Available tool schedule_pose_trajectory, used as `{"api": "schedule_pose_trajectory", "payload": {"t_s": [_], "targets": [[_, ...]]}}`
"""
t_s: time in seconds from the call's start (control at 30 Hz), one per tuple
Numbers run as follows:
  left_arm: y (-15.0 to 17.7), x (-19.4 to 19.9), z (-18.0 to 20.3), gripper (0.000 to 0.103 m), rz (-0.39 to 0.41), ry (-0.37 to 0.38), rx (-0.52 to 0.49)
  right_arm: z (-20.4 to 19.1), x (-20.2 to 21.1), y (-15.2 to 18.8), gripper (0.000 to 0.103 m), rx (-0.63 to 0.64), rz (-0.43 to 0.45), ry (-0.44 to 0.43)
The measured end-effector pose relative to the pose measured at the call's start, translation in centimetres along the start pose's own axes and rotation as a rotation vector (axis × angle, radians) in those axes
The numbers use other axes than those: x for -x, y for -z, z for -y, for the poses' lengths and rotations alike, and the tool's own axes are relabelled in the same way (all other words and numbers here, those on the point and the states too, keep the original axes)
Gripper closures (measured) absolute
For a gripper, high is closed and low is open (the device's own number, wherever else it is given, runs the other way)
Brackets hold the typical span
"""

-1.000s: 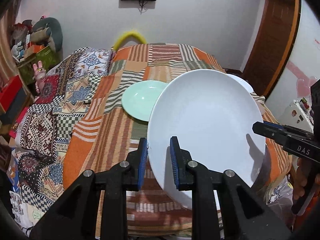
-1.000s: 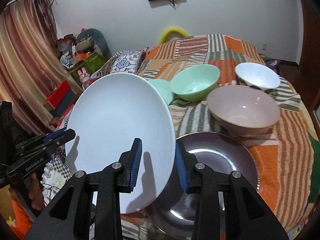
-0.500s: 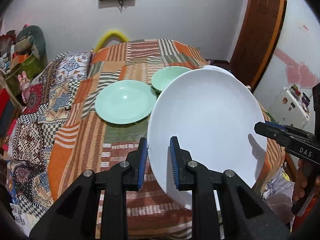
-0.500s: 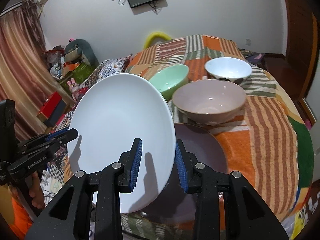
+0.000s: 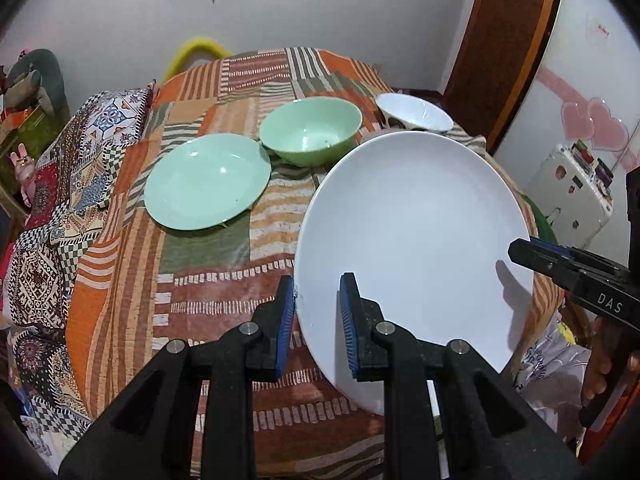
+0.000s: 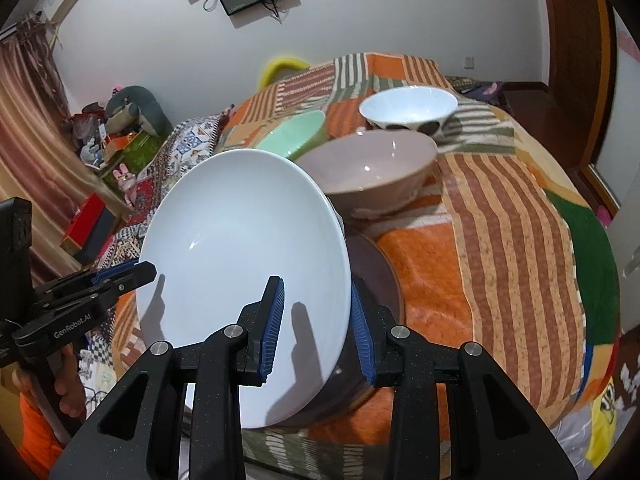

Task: Organize plates and bowls
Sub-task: 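Lift the white plate and carry it over the purple plate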

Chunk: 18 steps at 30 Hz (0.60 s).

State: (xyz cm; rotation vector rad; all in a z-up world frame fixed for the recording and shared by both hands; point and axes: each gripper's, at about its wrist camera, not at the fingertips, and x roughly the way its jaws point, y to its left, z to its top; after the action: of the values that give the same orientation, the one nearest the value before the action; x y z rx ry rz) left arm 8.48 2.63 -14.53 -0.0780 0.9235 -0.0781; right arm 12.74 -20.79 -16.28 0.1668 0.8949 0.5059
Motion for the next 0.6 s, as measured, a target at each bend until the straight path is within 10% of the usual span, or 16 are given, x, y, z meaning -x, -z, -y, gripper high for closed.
{"api": "schedule_pose_trajectory", "payload": {"t_s": [0.6], "targets": [[0.8, -3.9, 0.1, 0.082, -0.113, 0.022, 0.019, 1.5, -1.7, 1.5, 0.072, -0.037, -0.075, 0.008]]}}
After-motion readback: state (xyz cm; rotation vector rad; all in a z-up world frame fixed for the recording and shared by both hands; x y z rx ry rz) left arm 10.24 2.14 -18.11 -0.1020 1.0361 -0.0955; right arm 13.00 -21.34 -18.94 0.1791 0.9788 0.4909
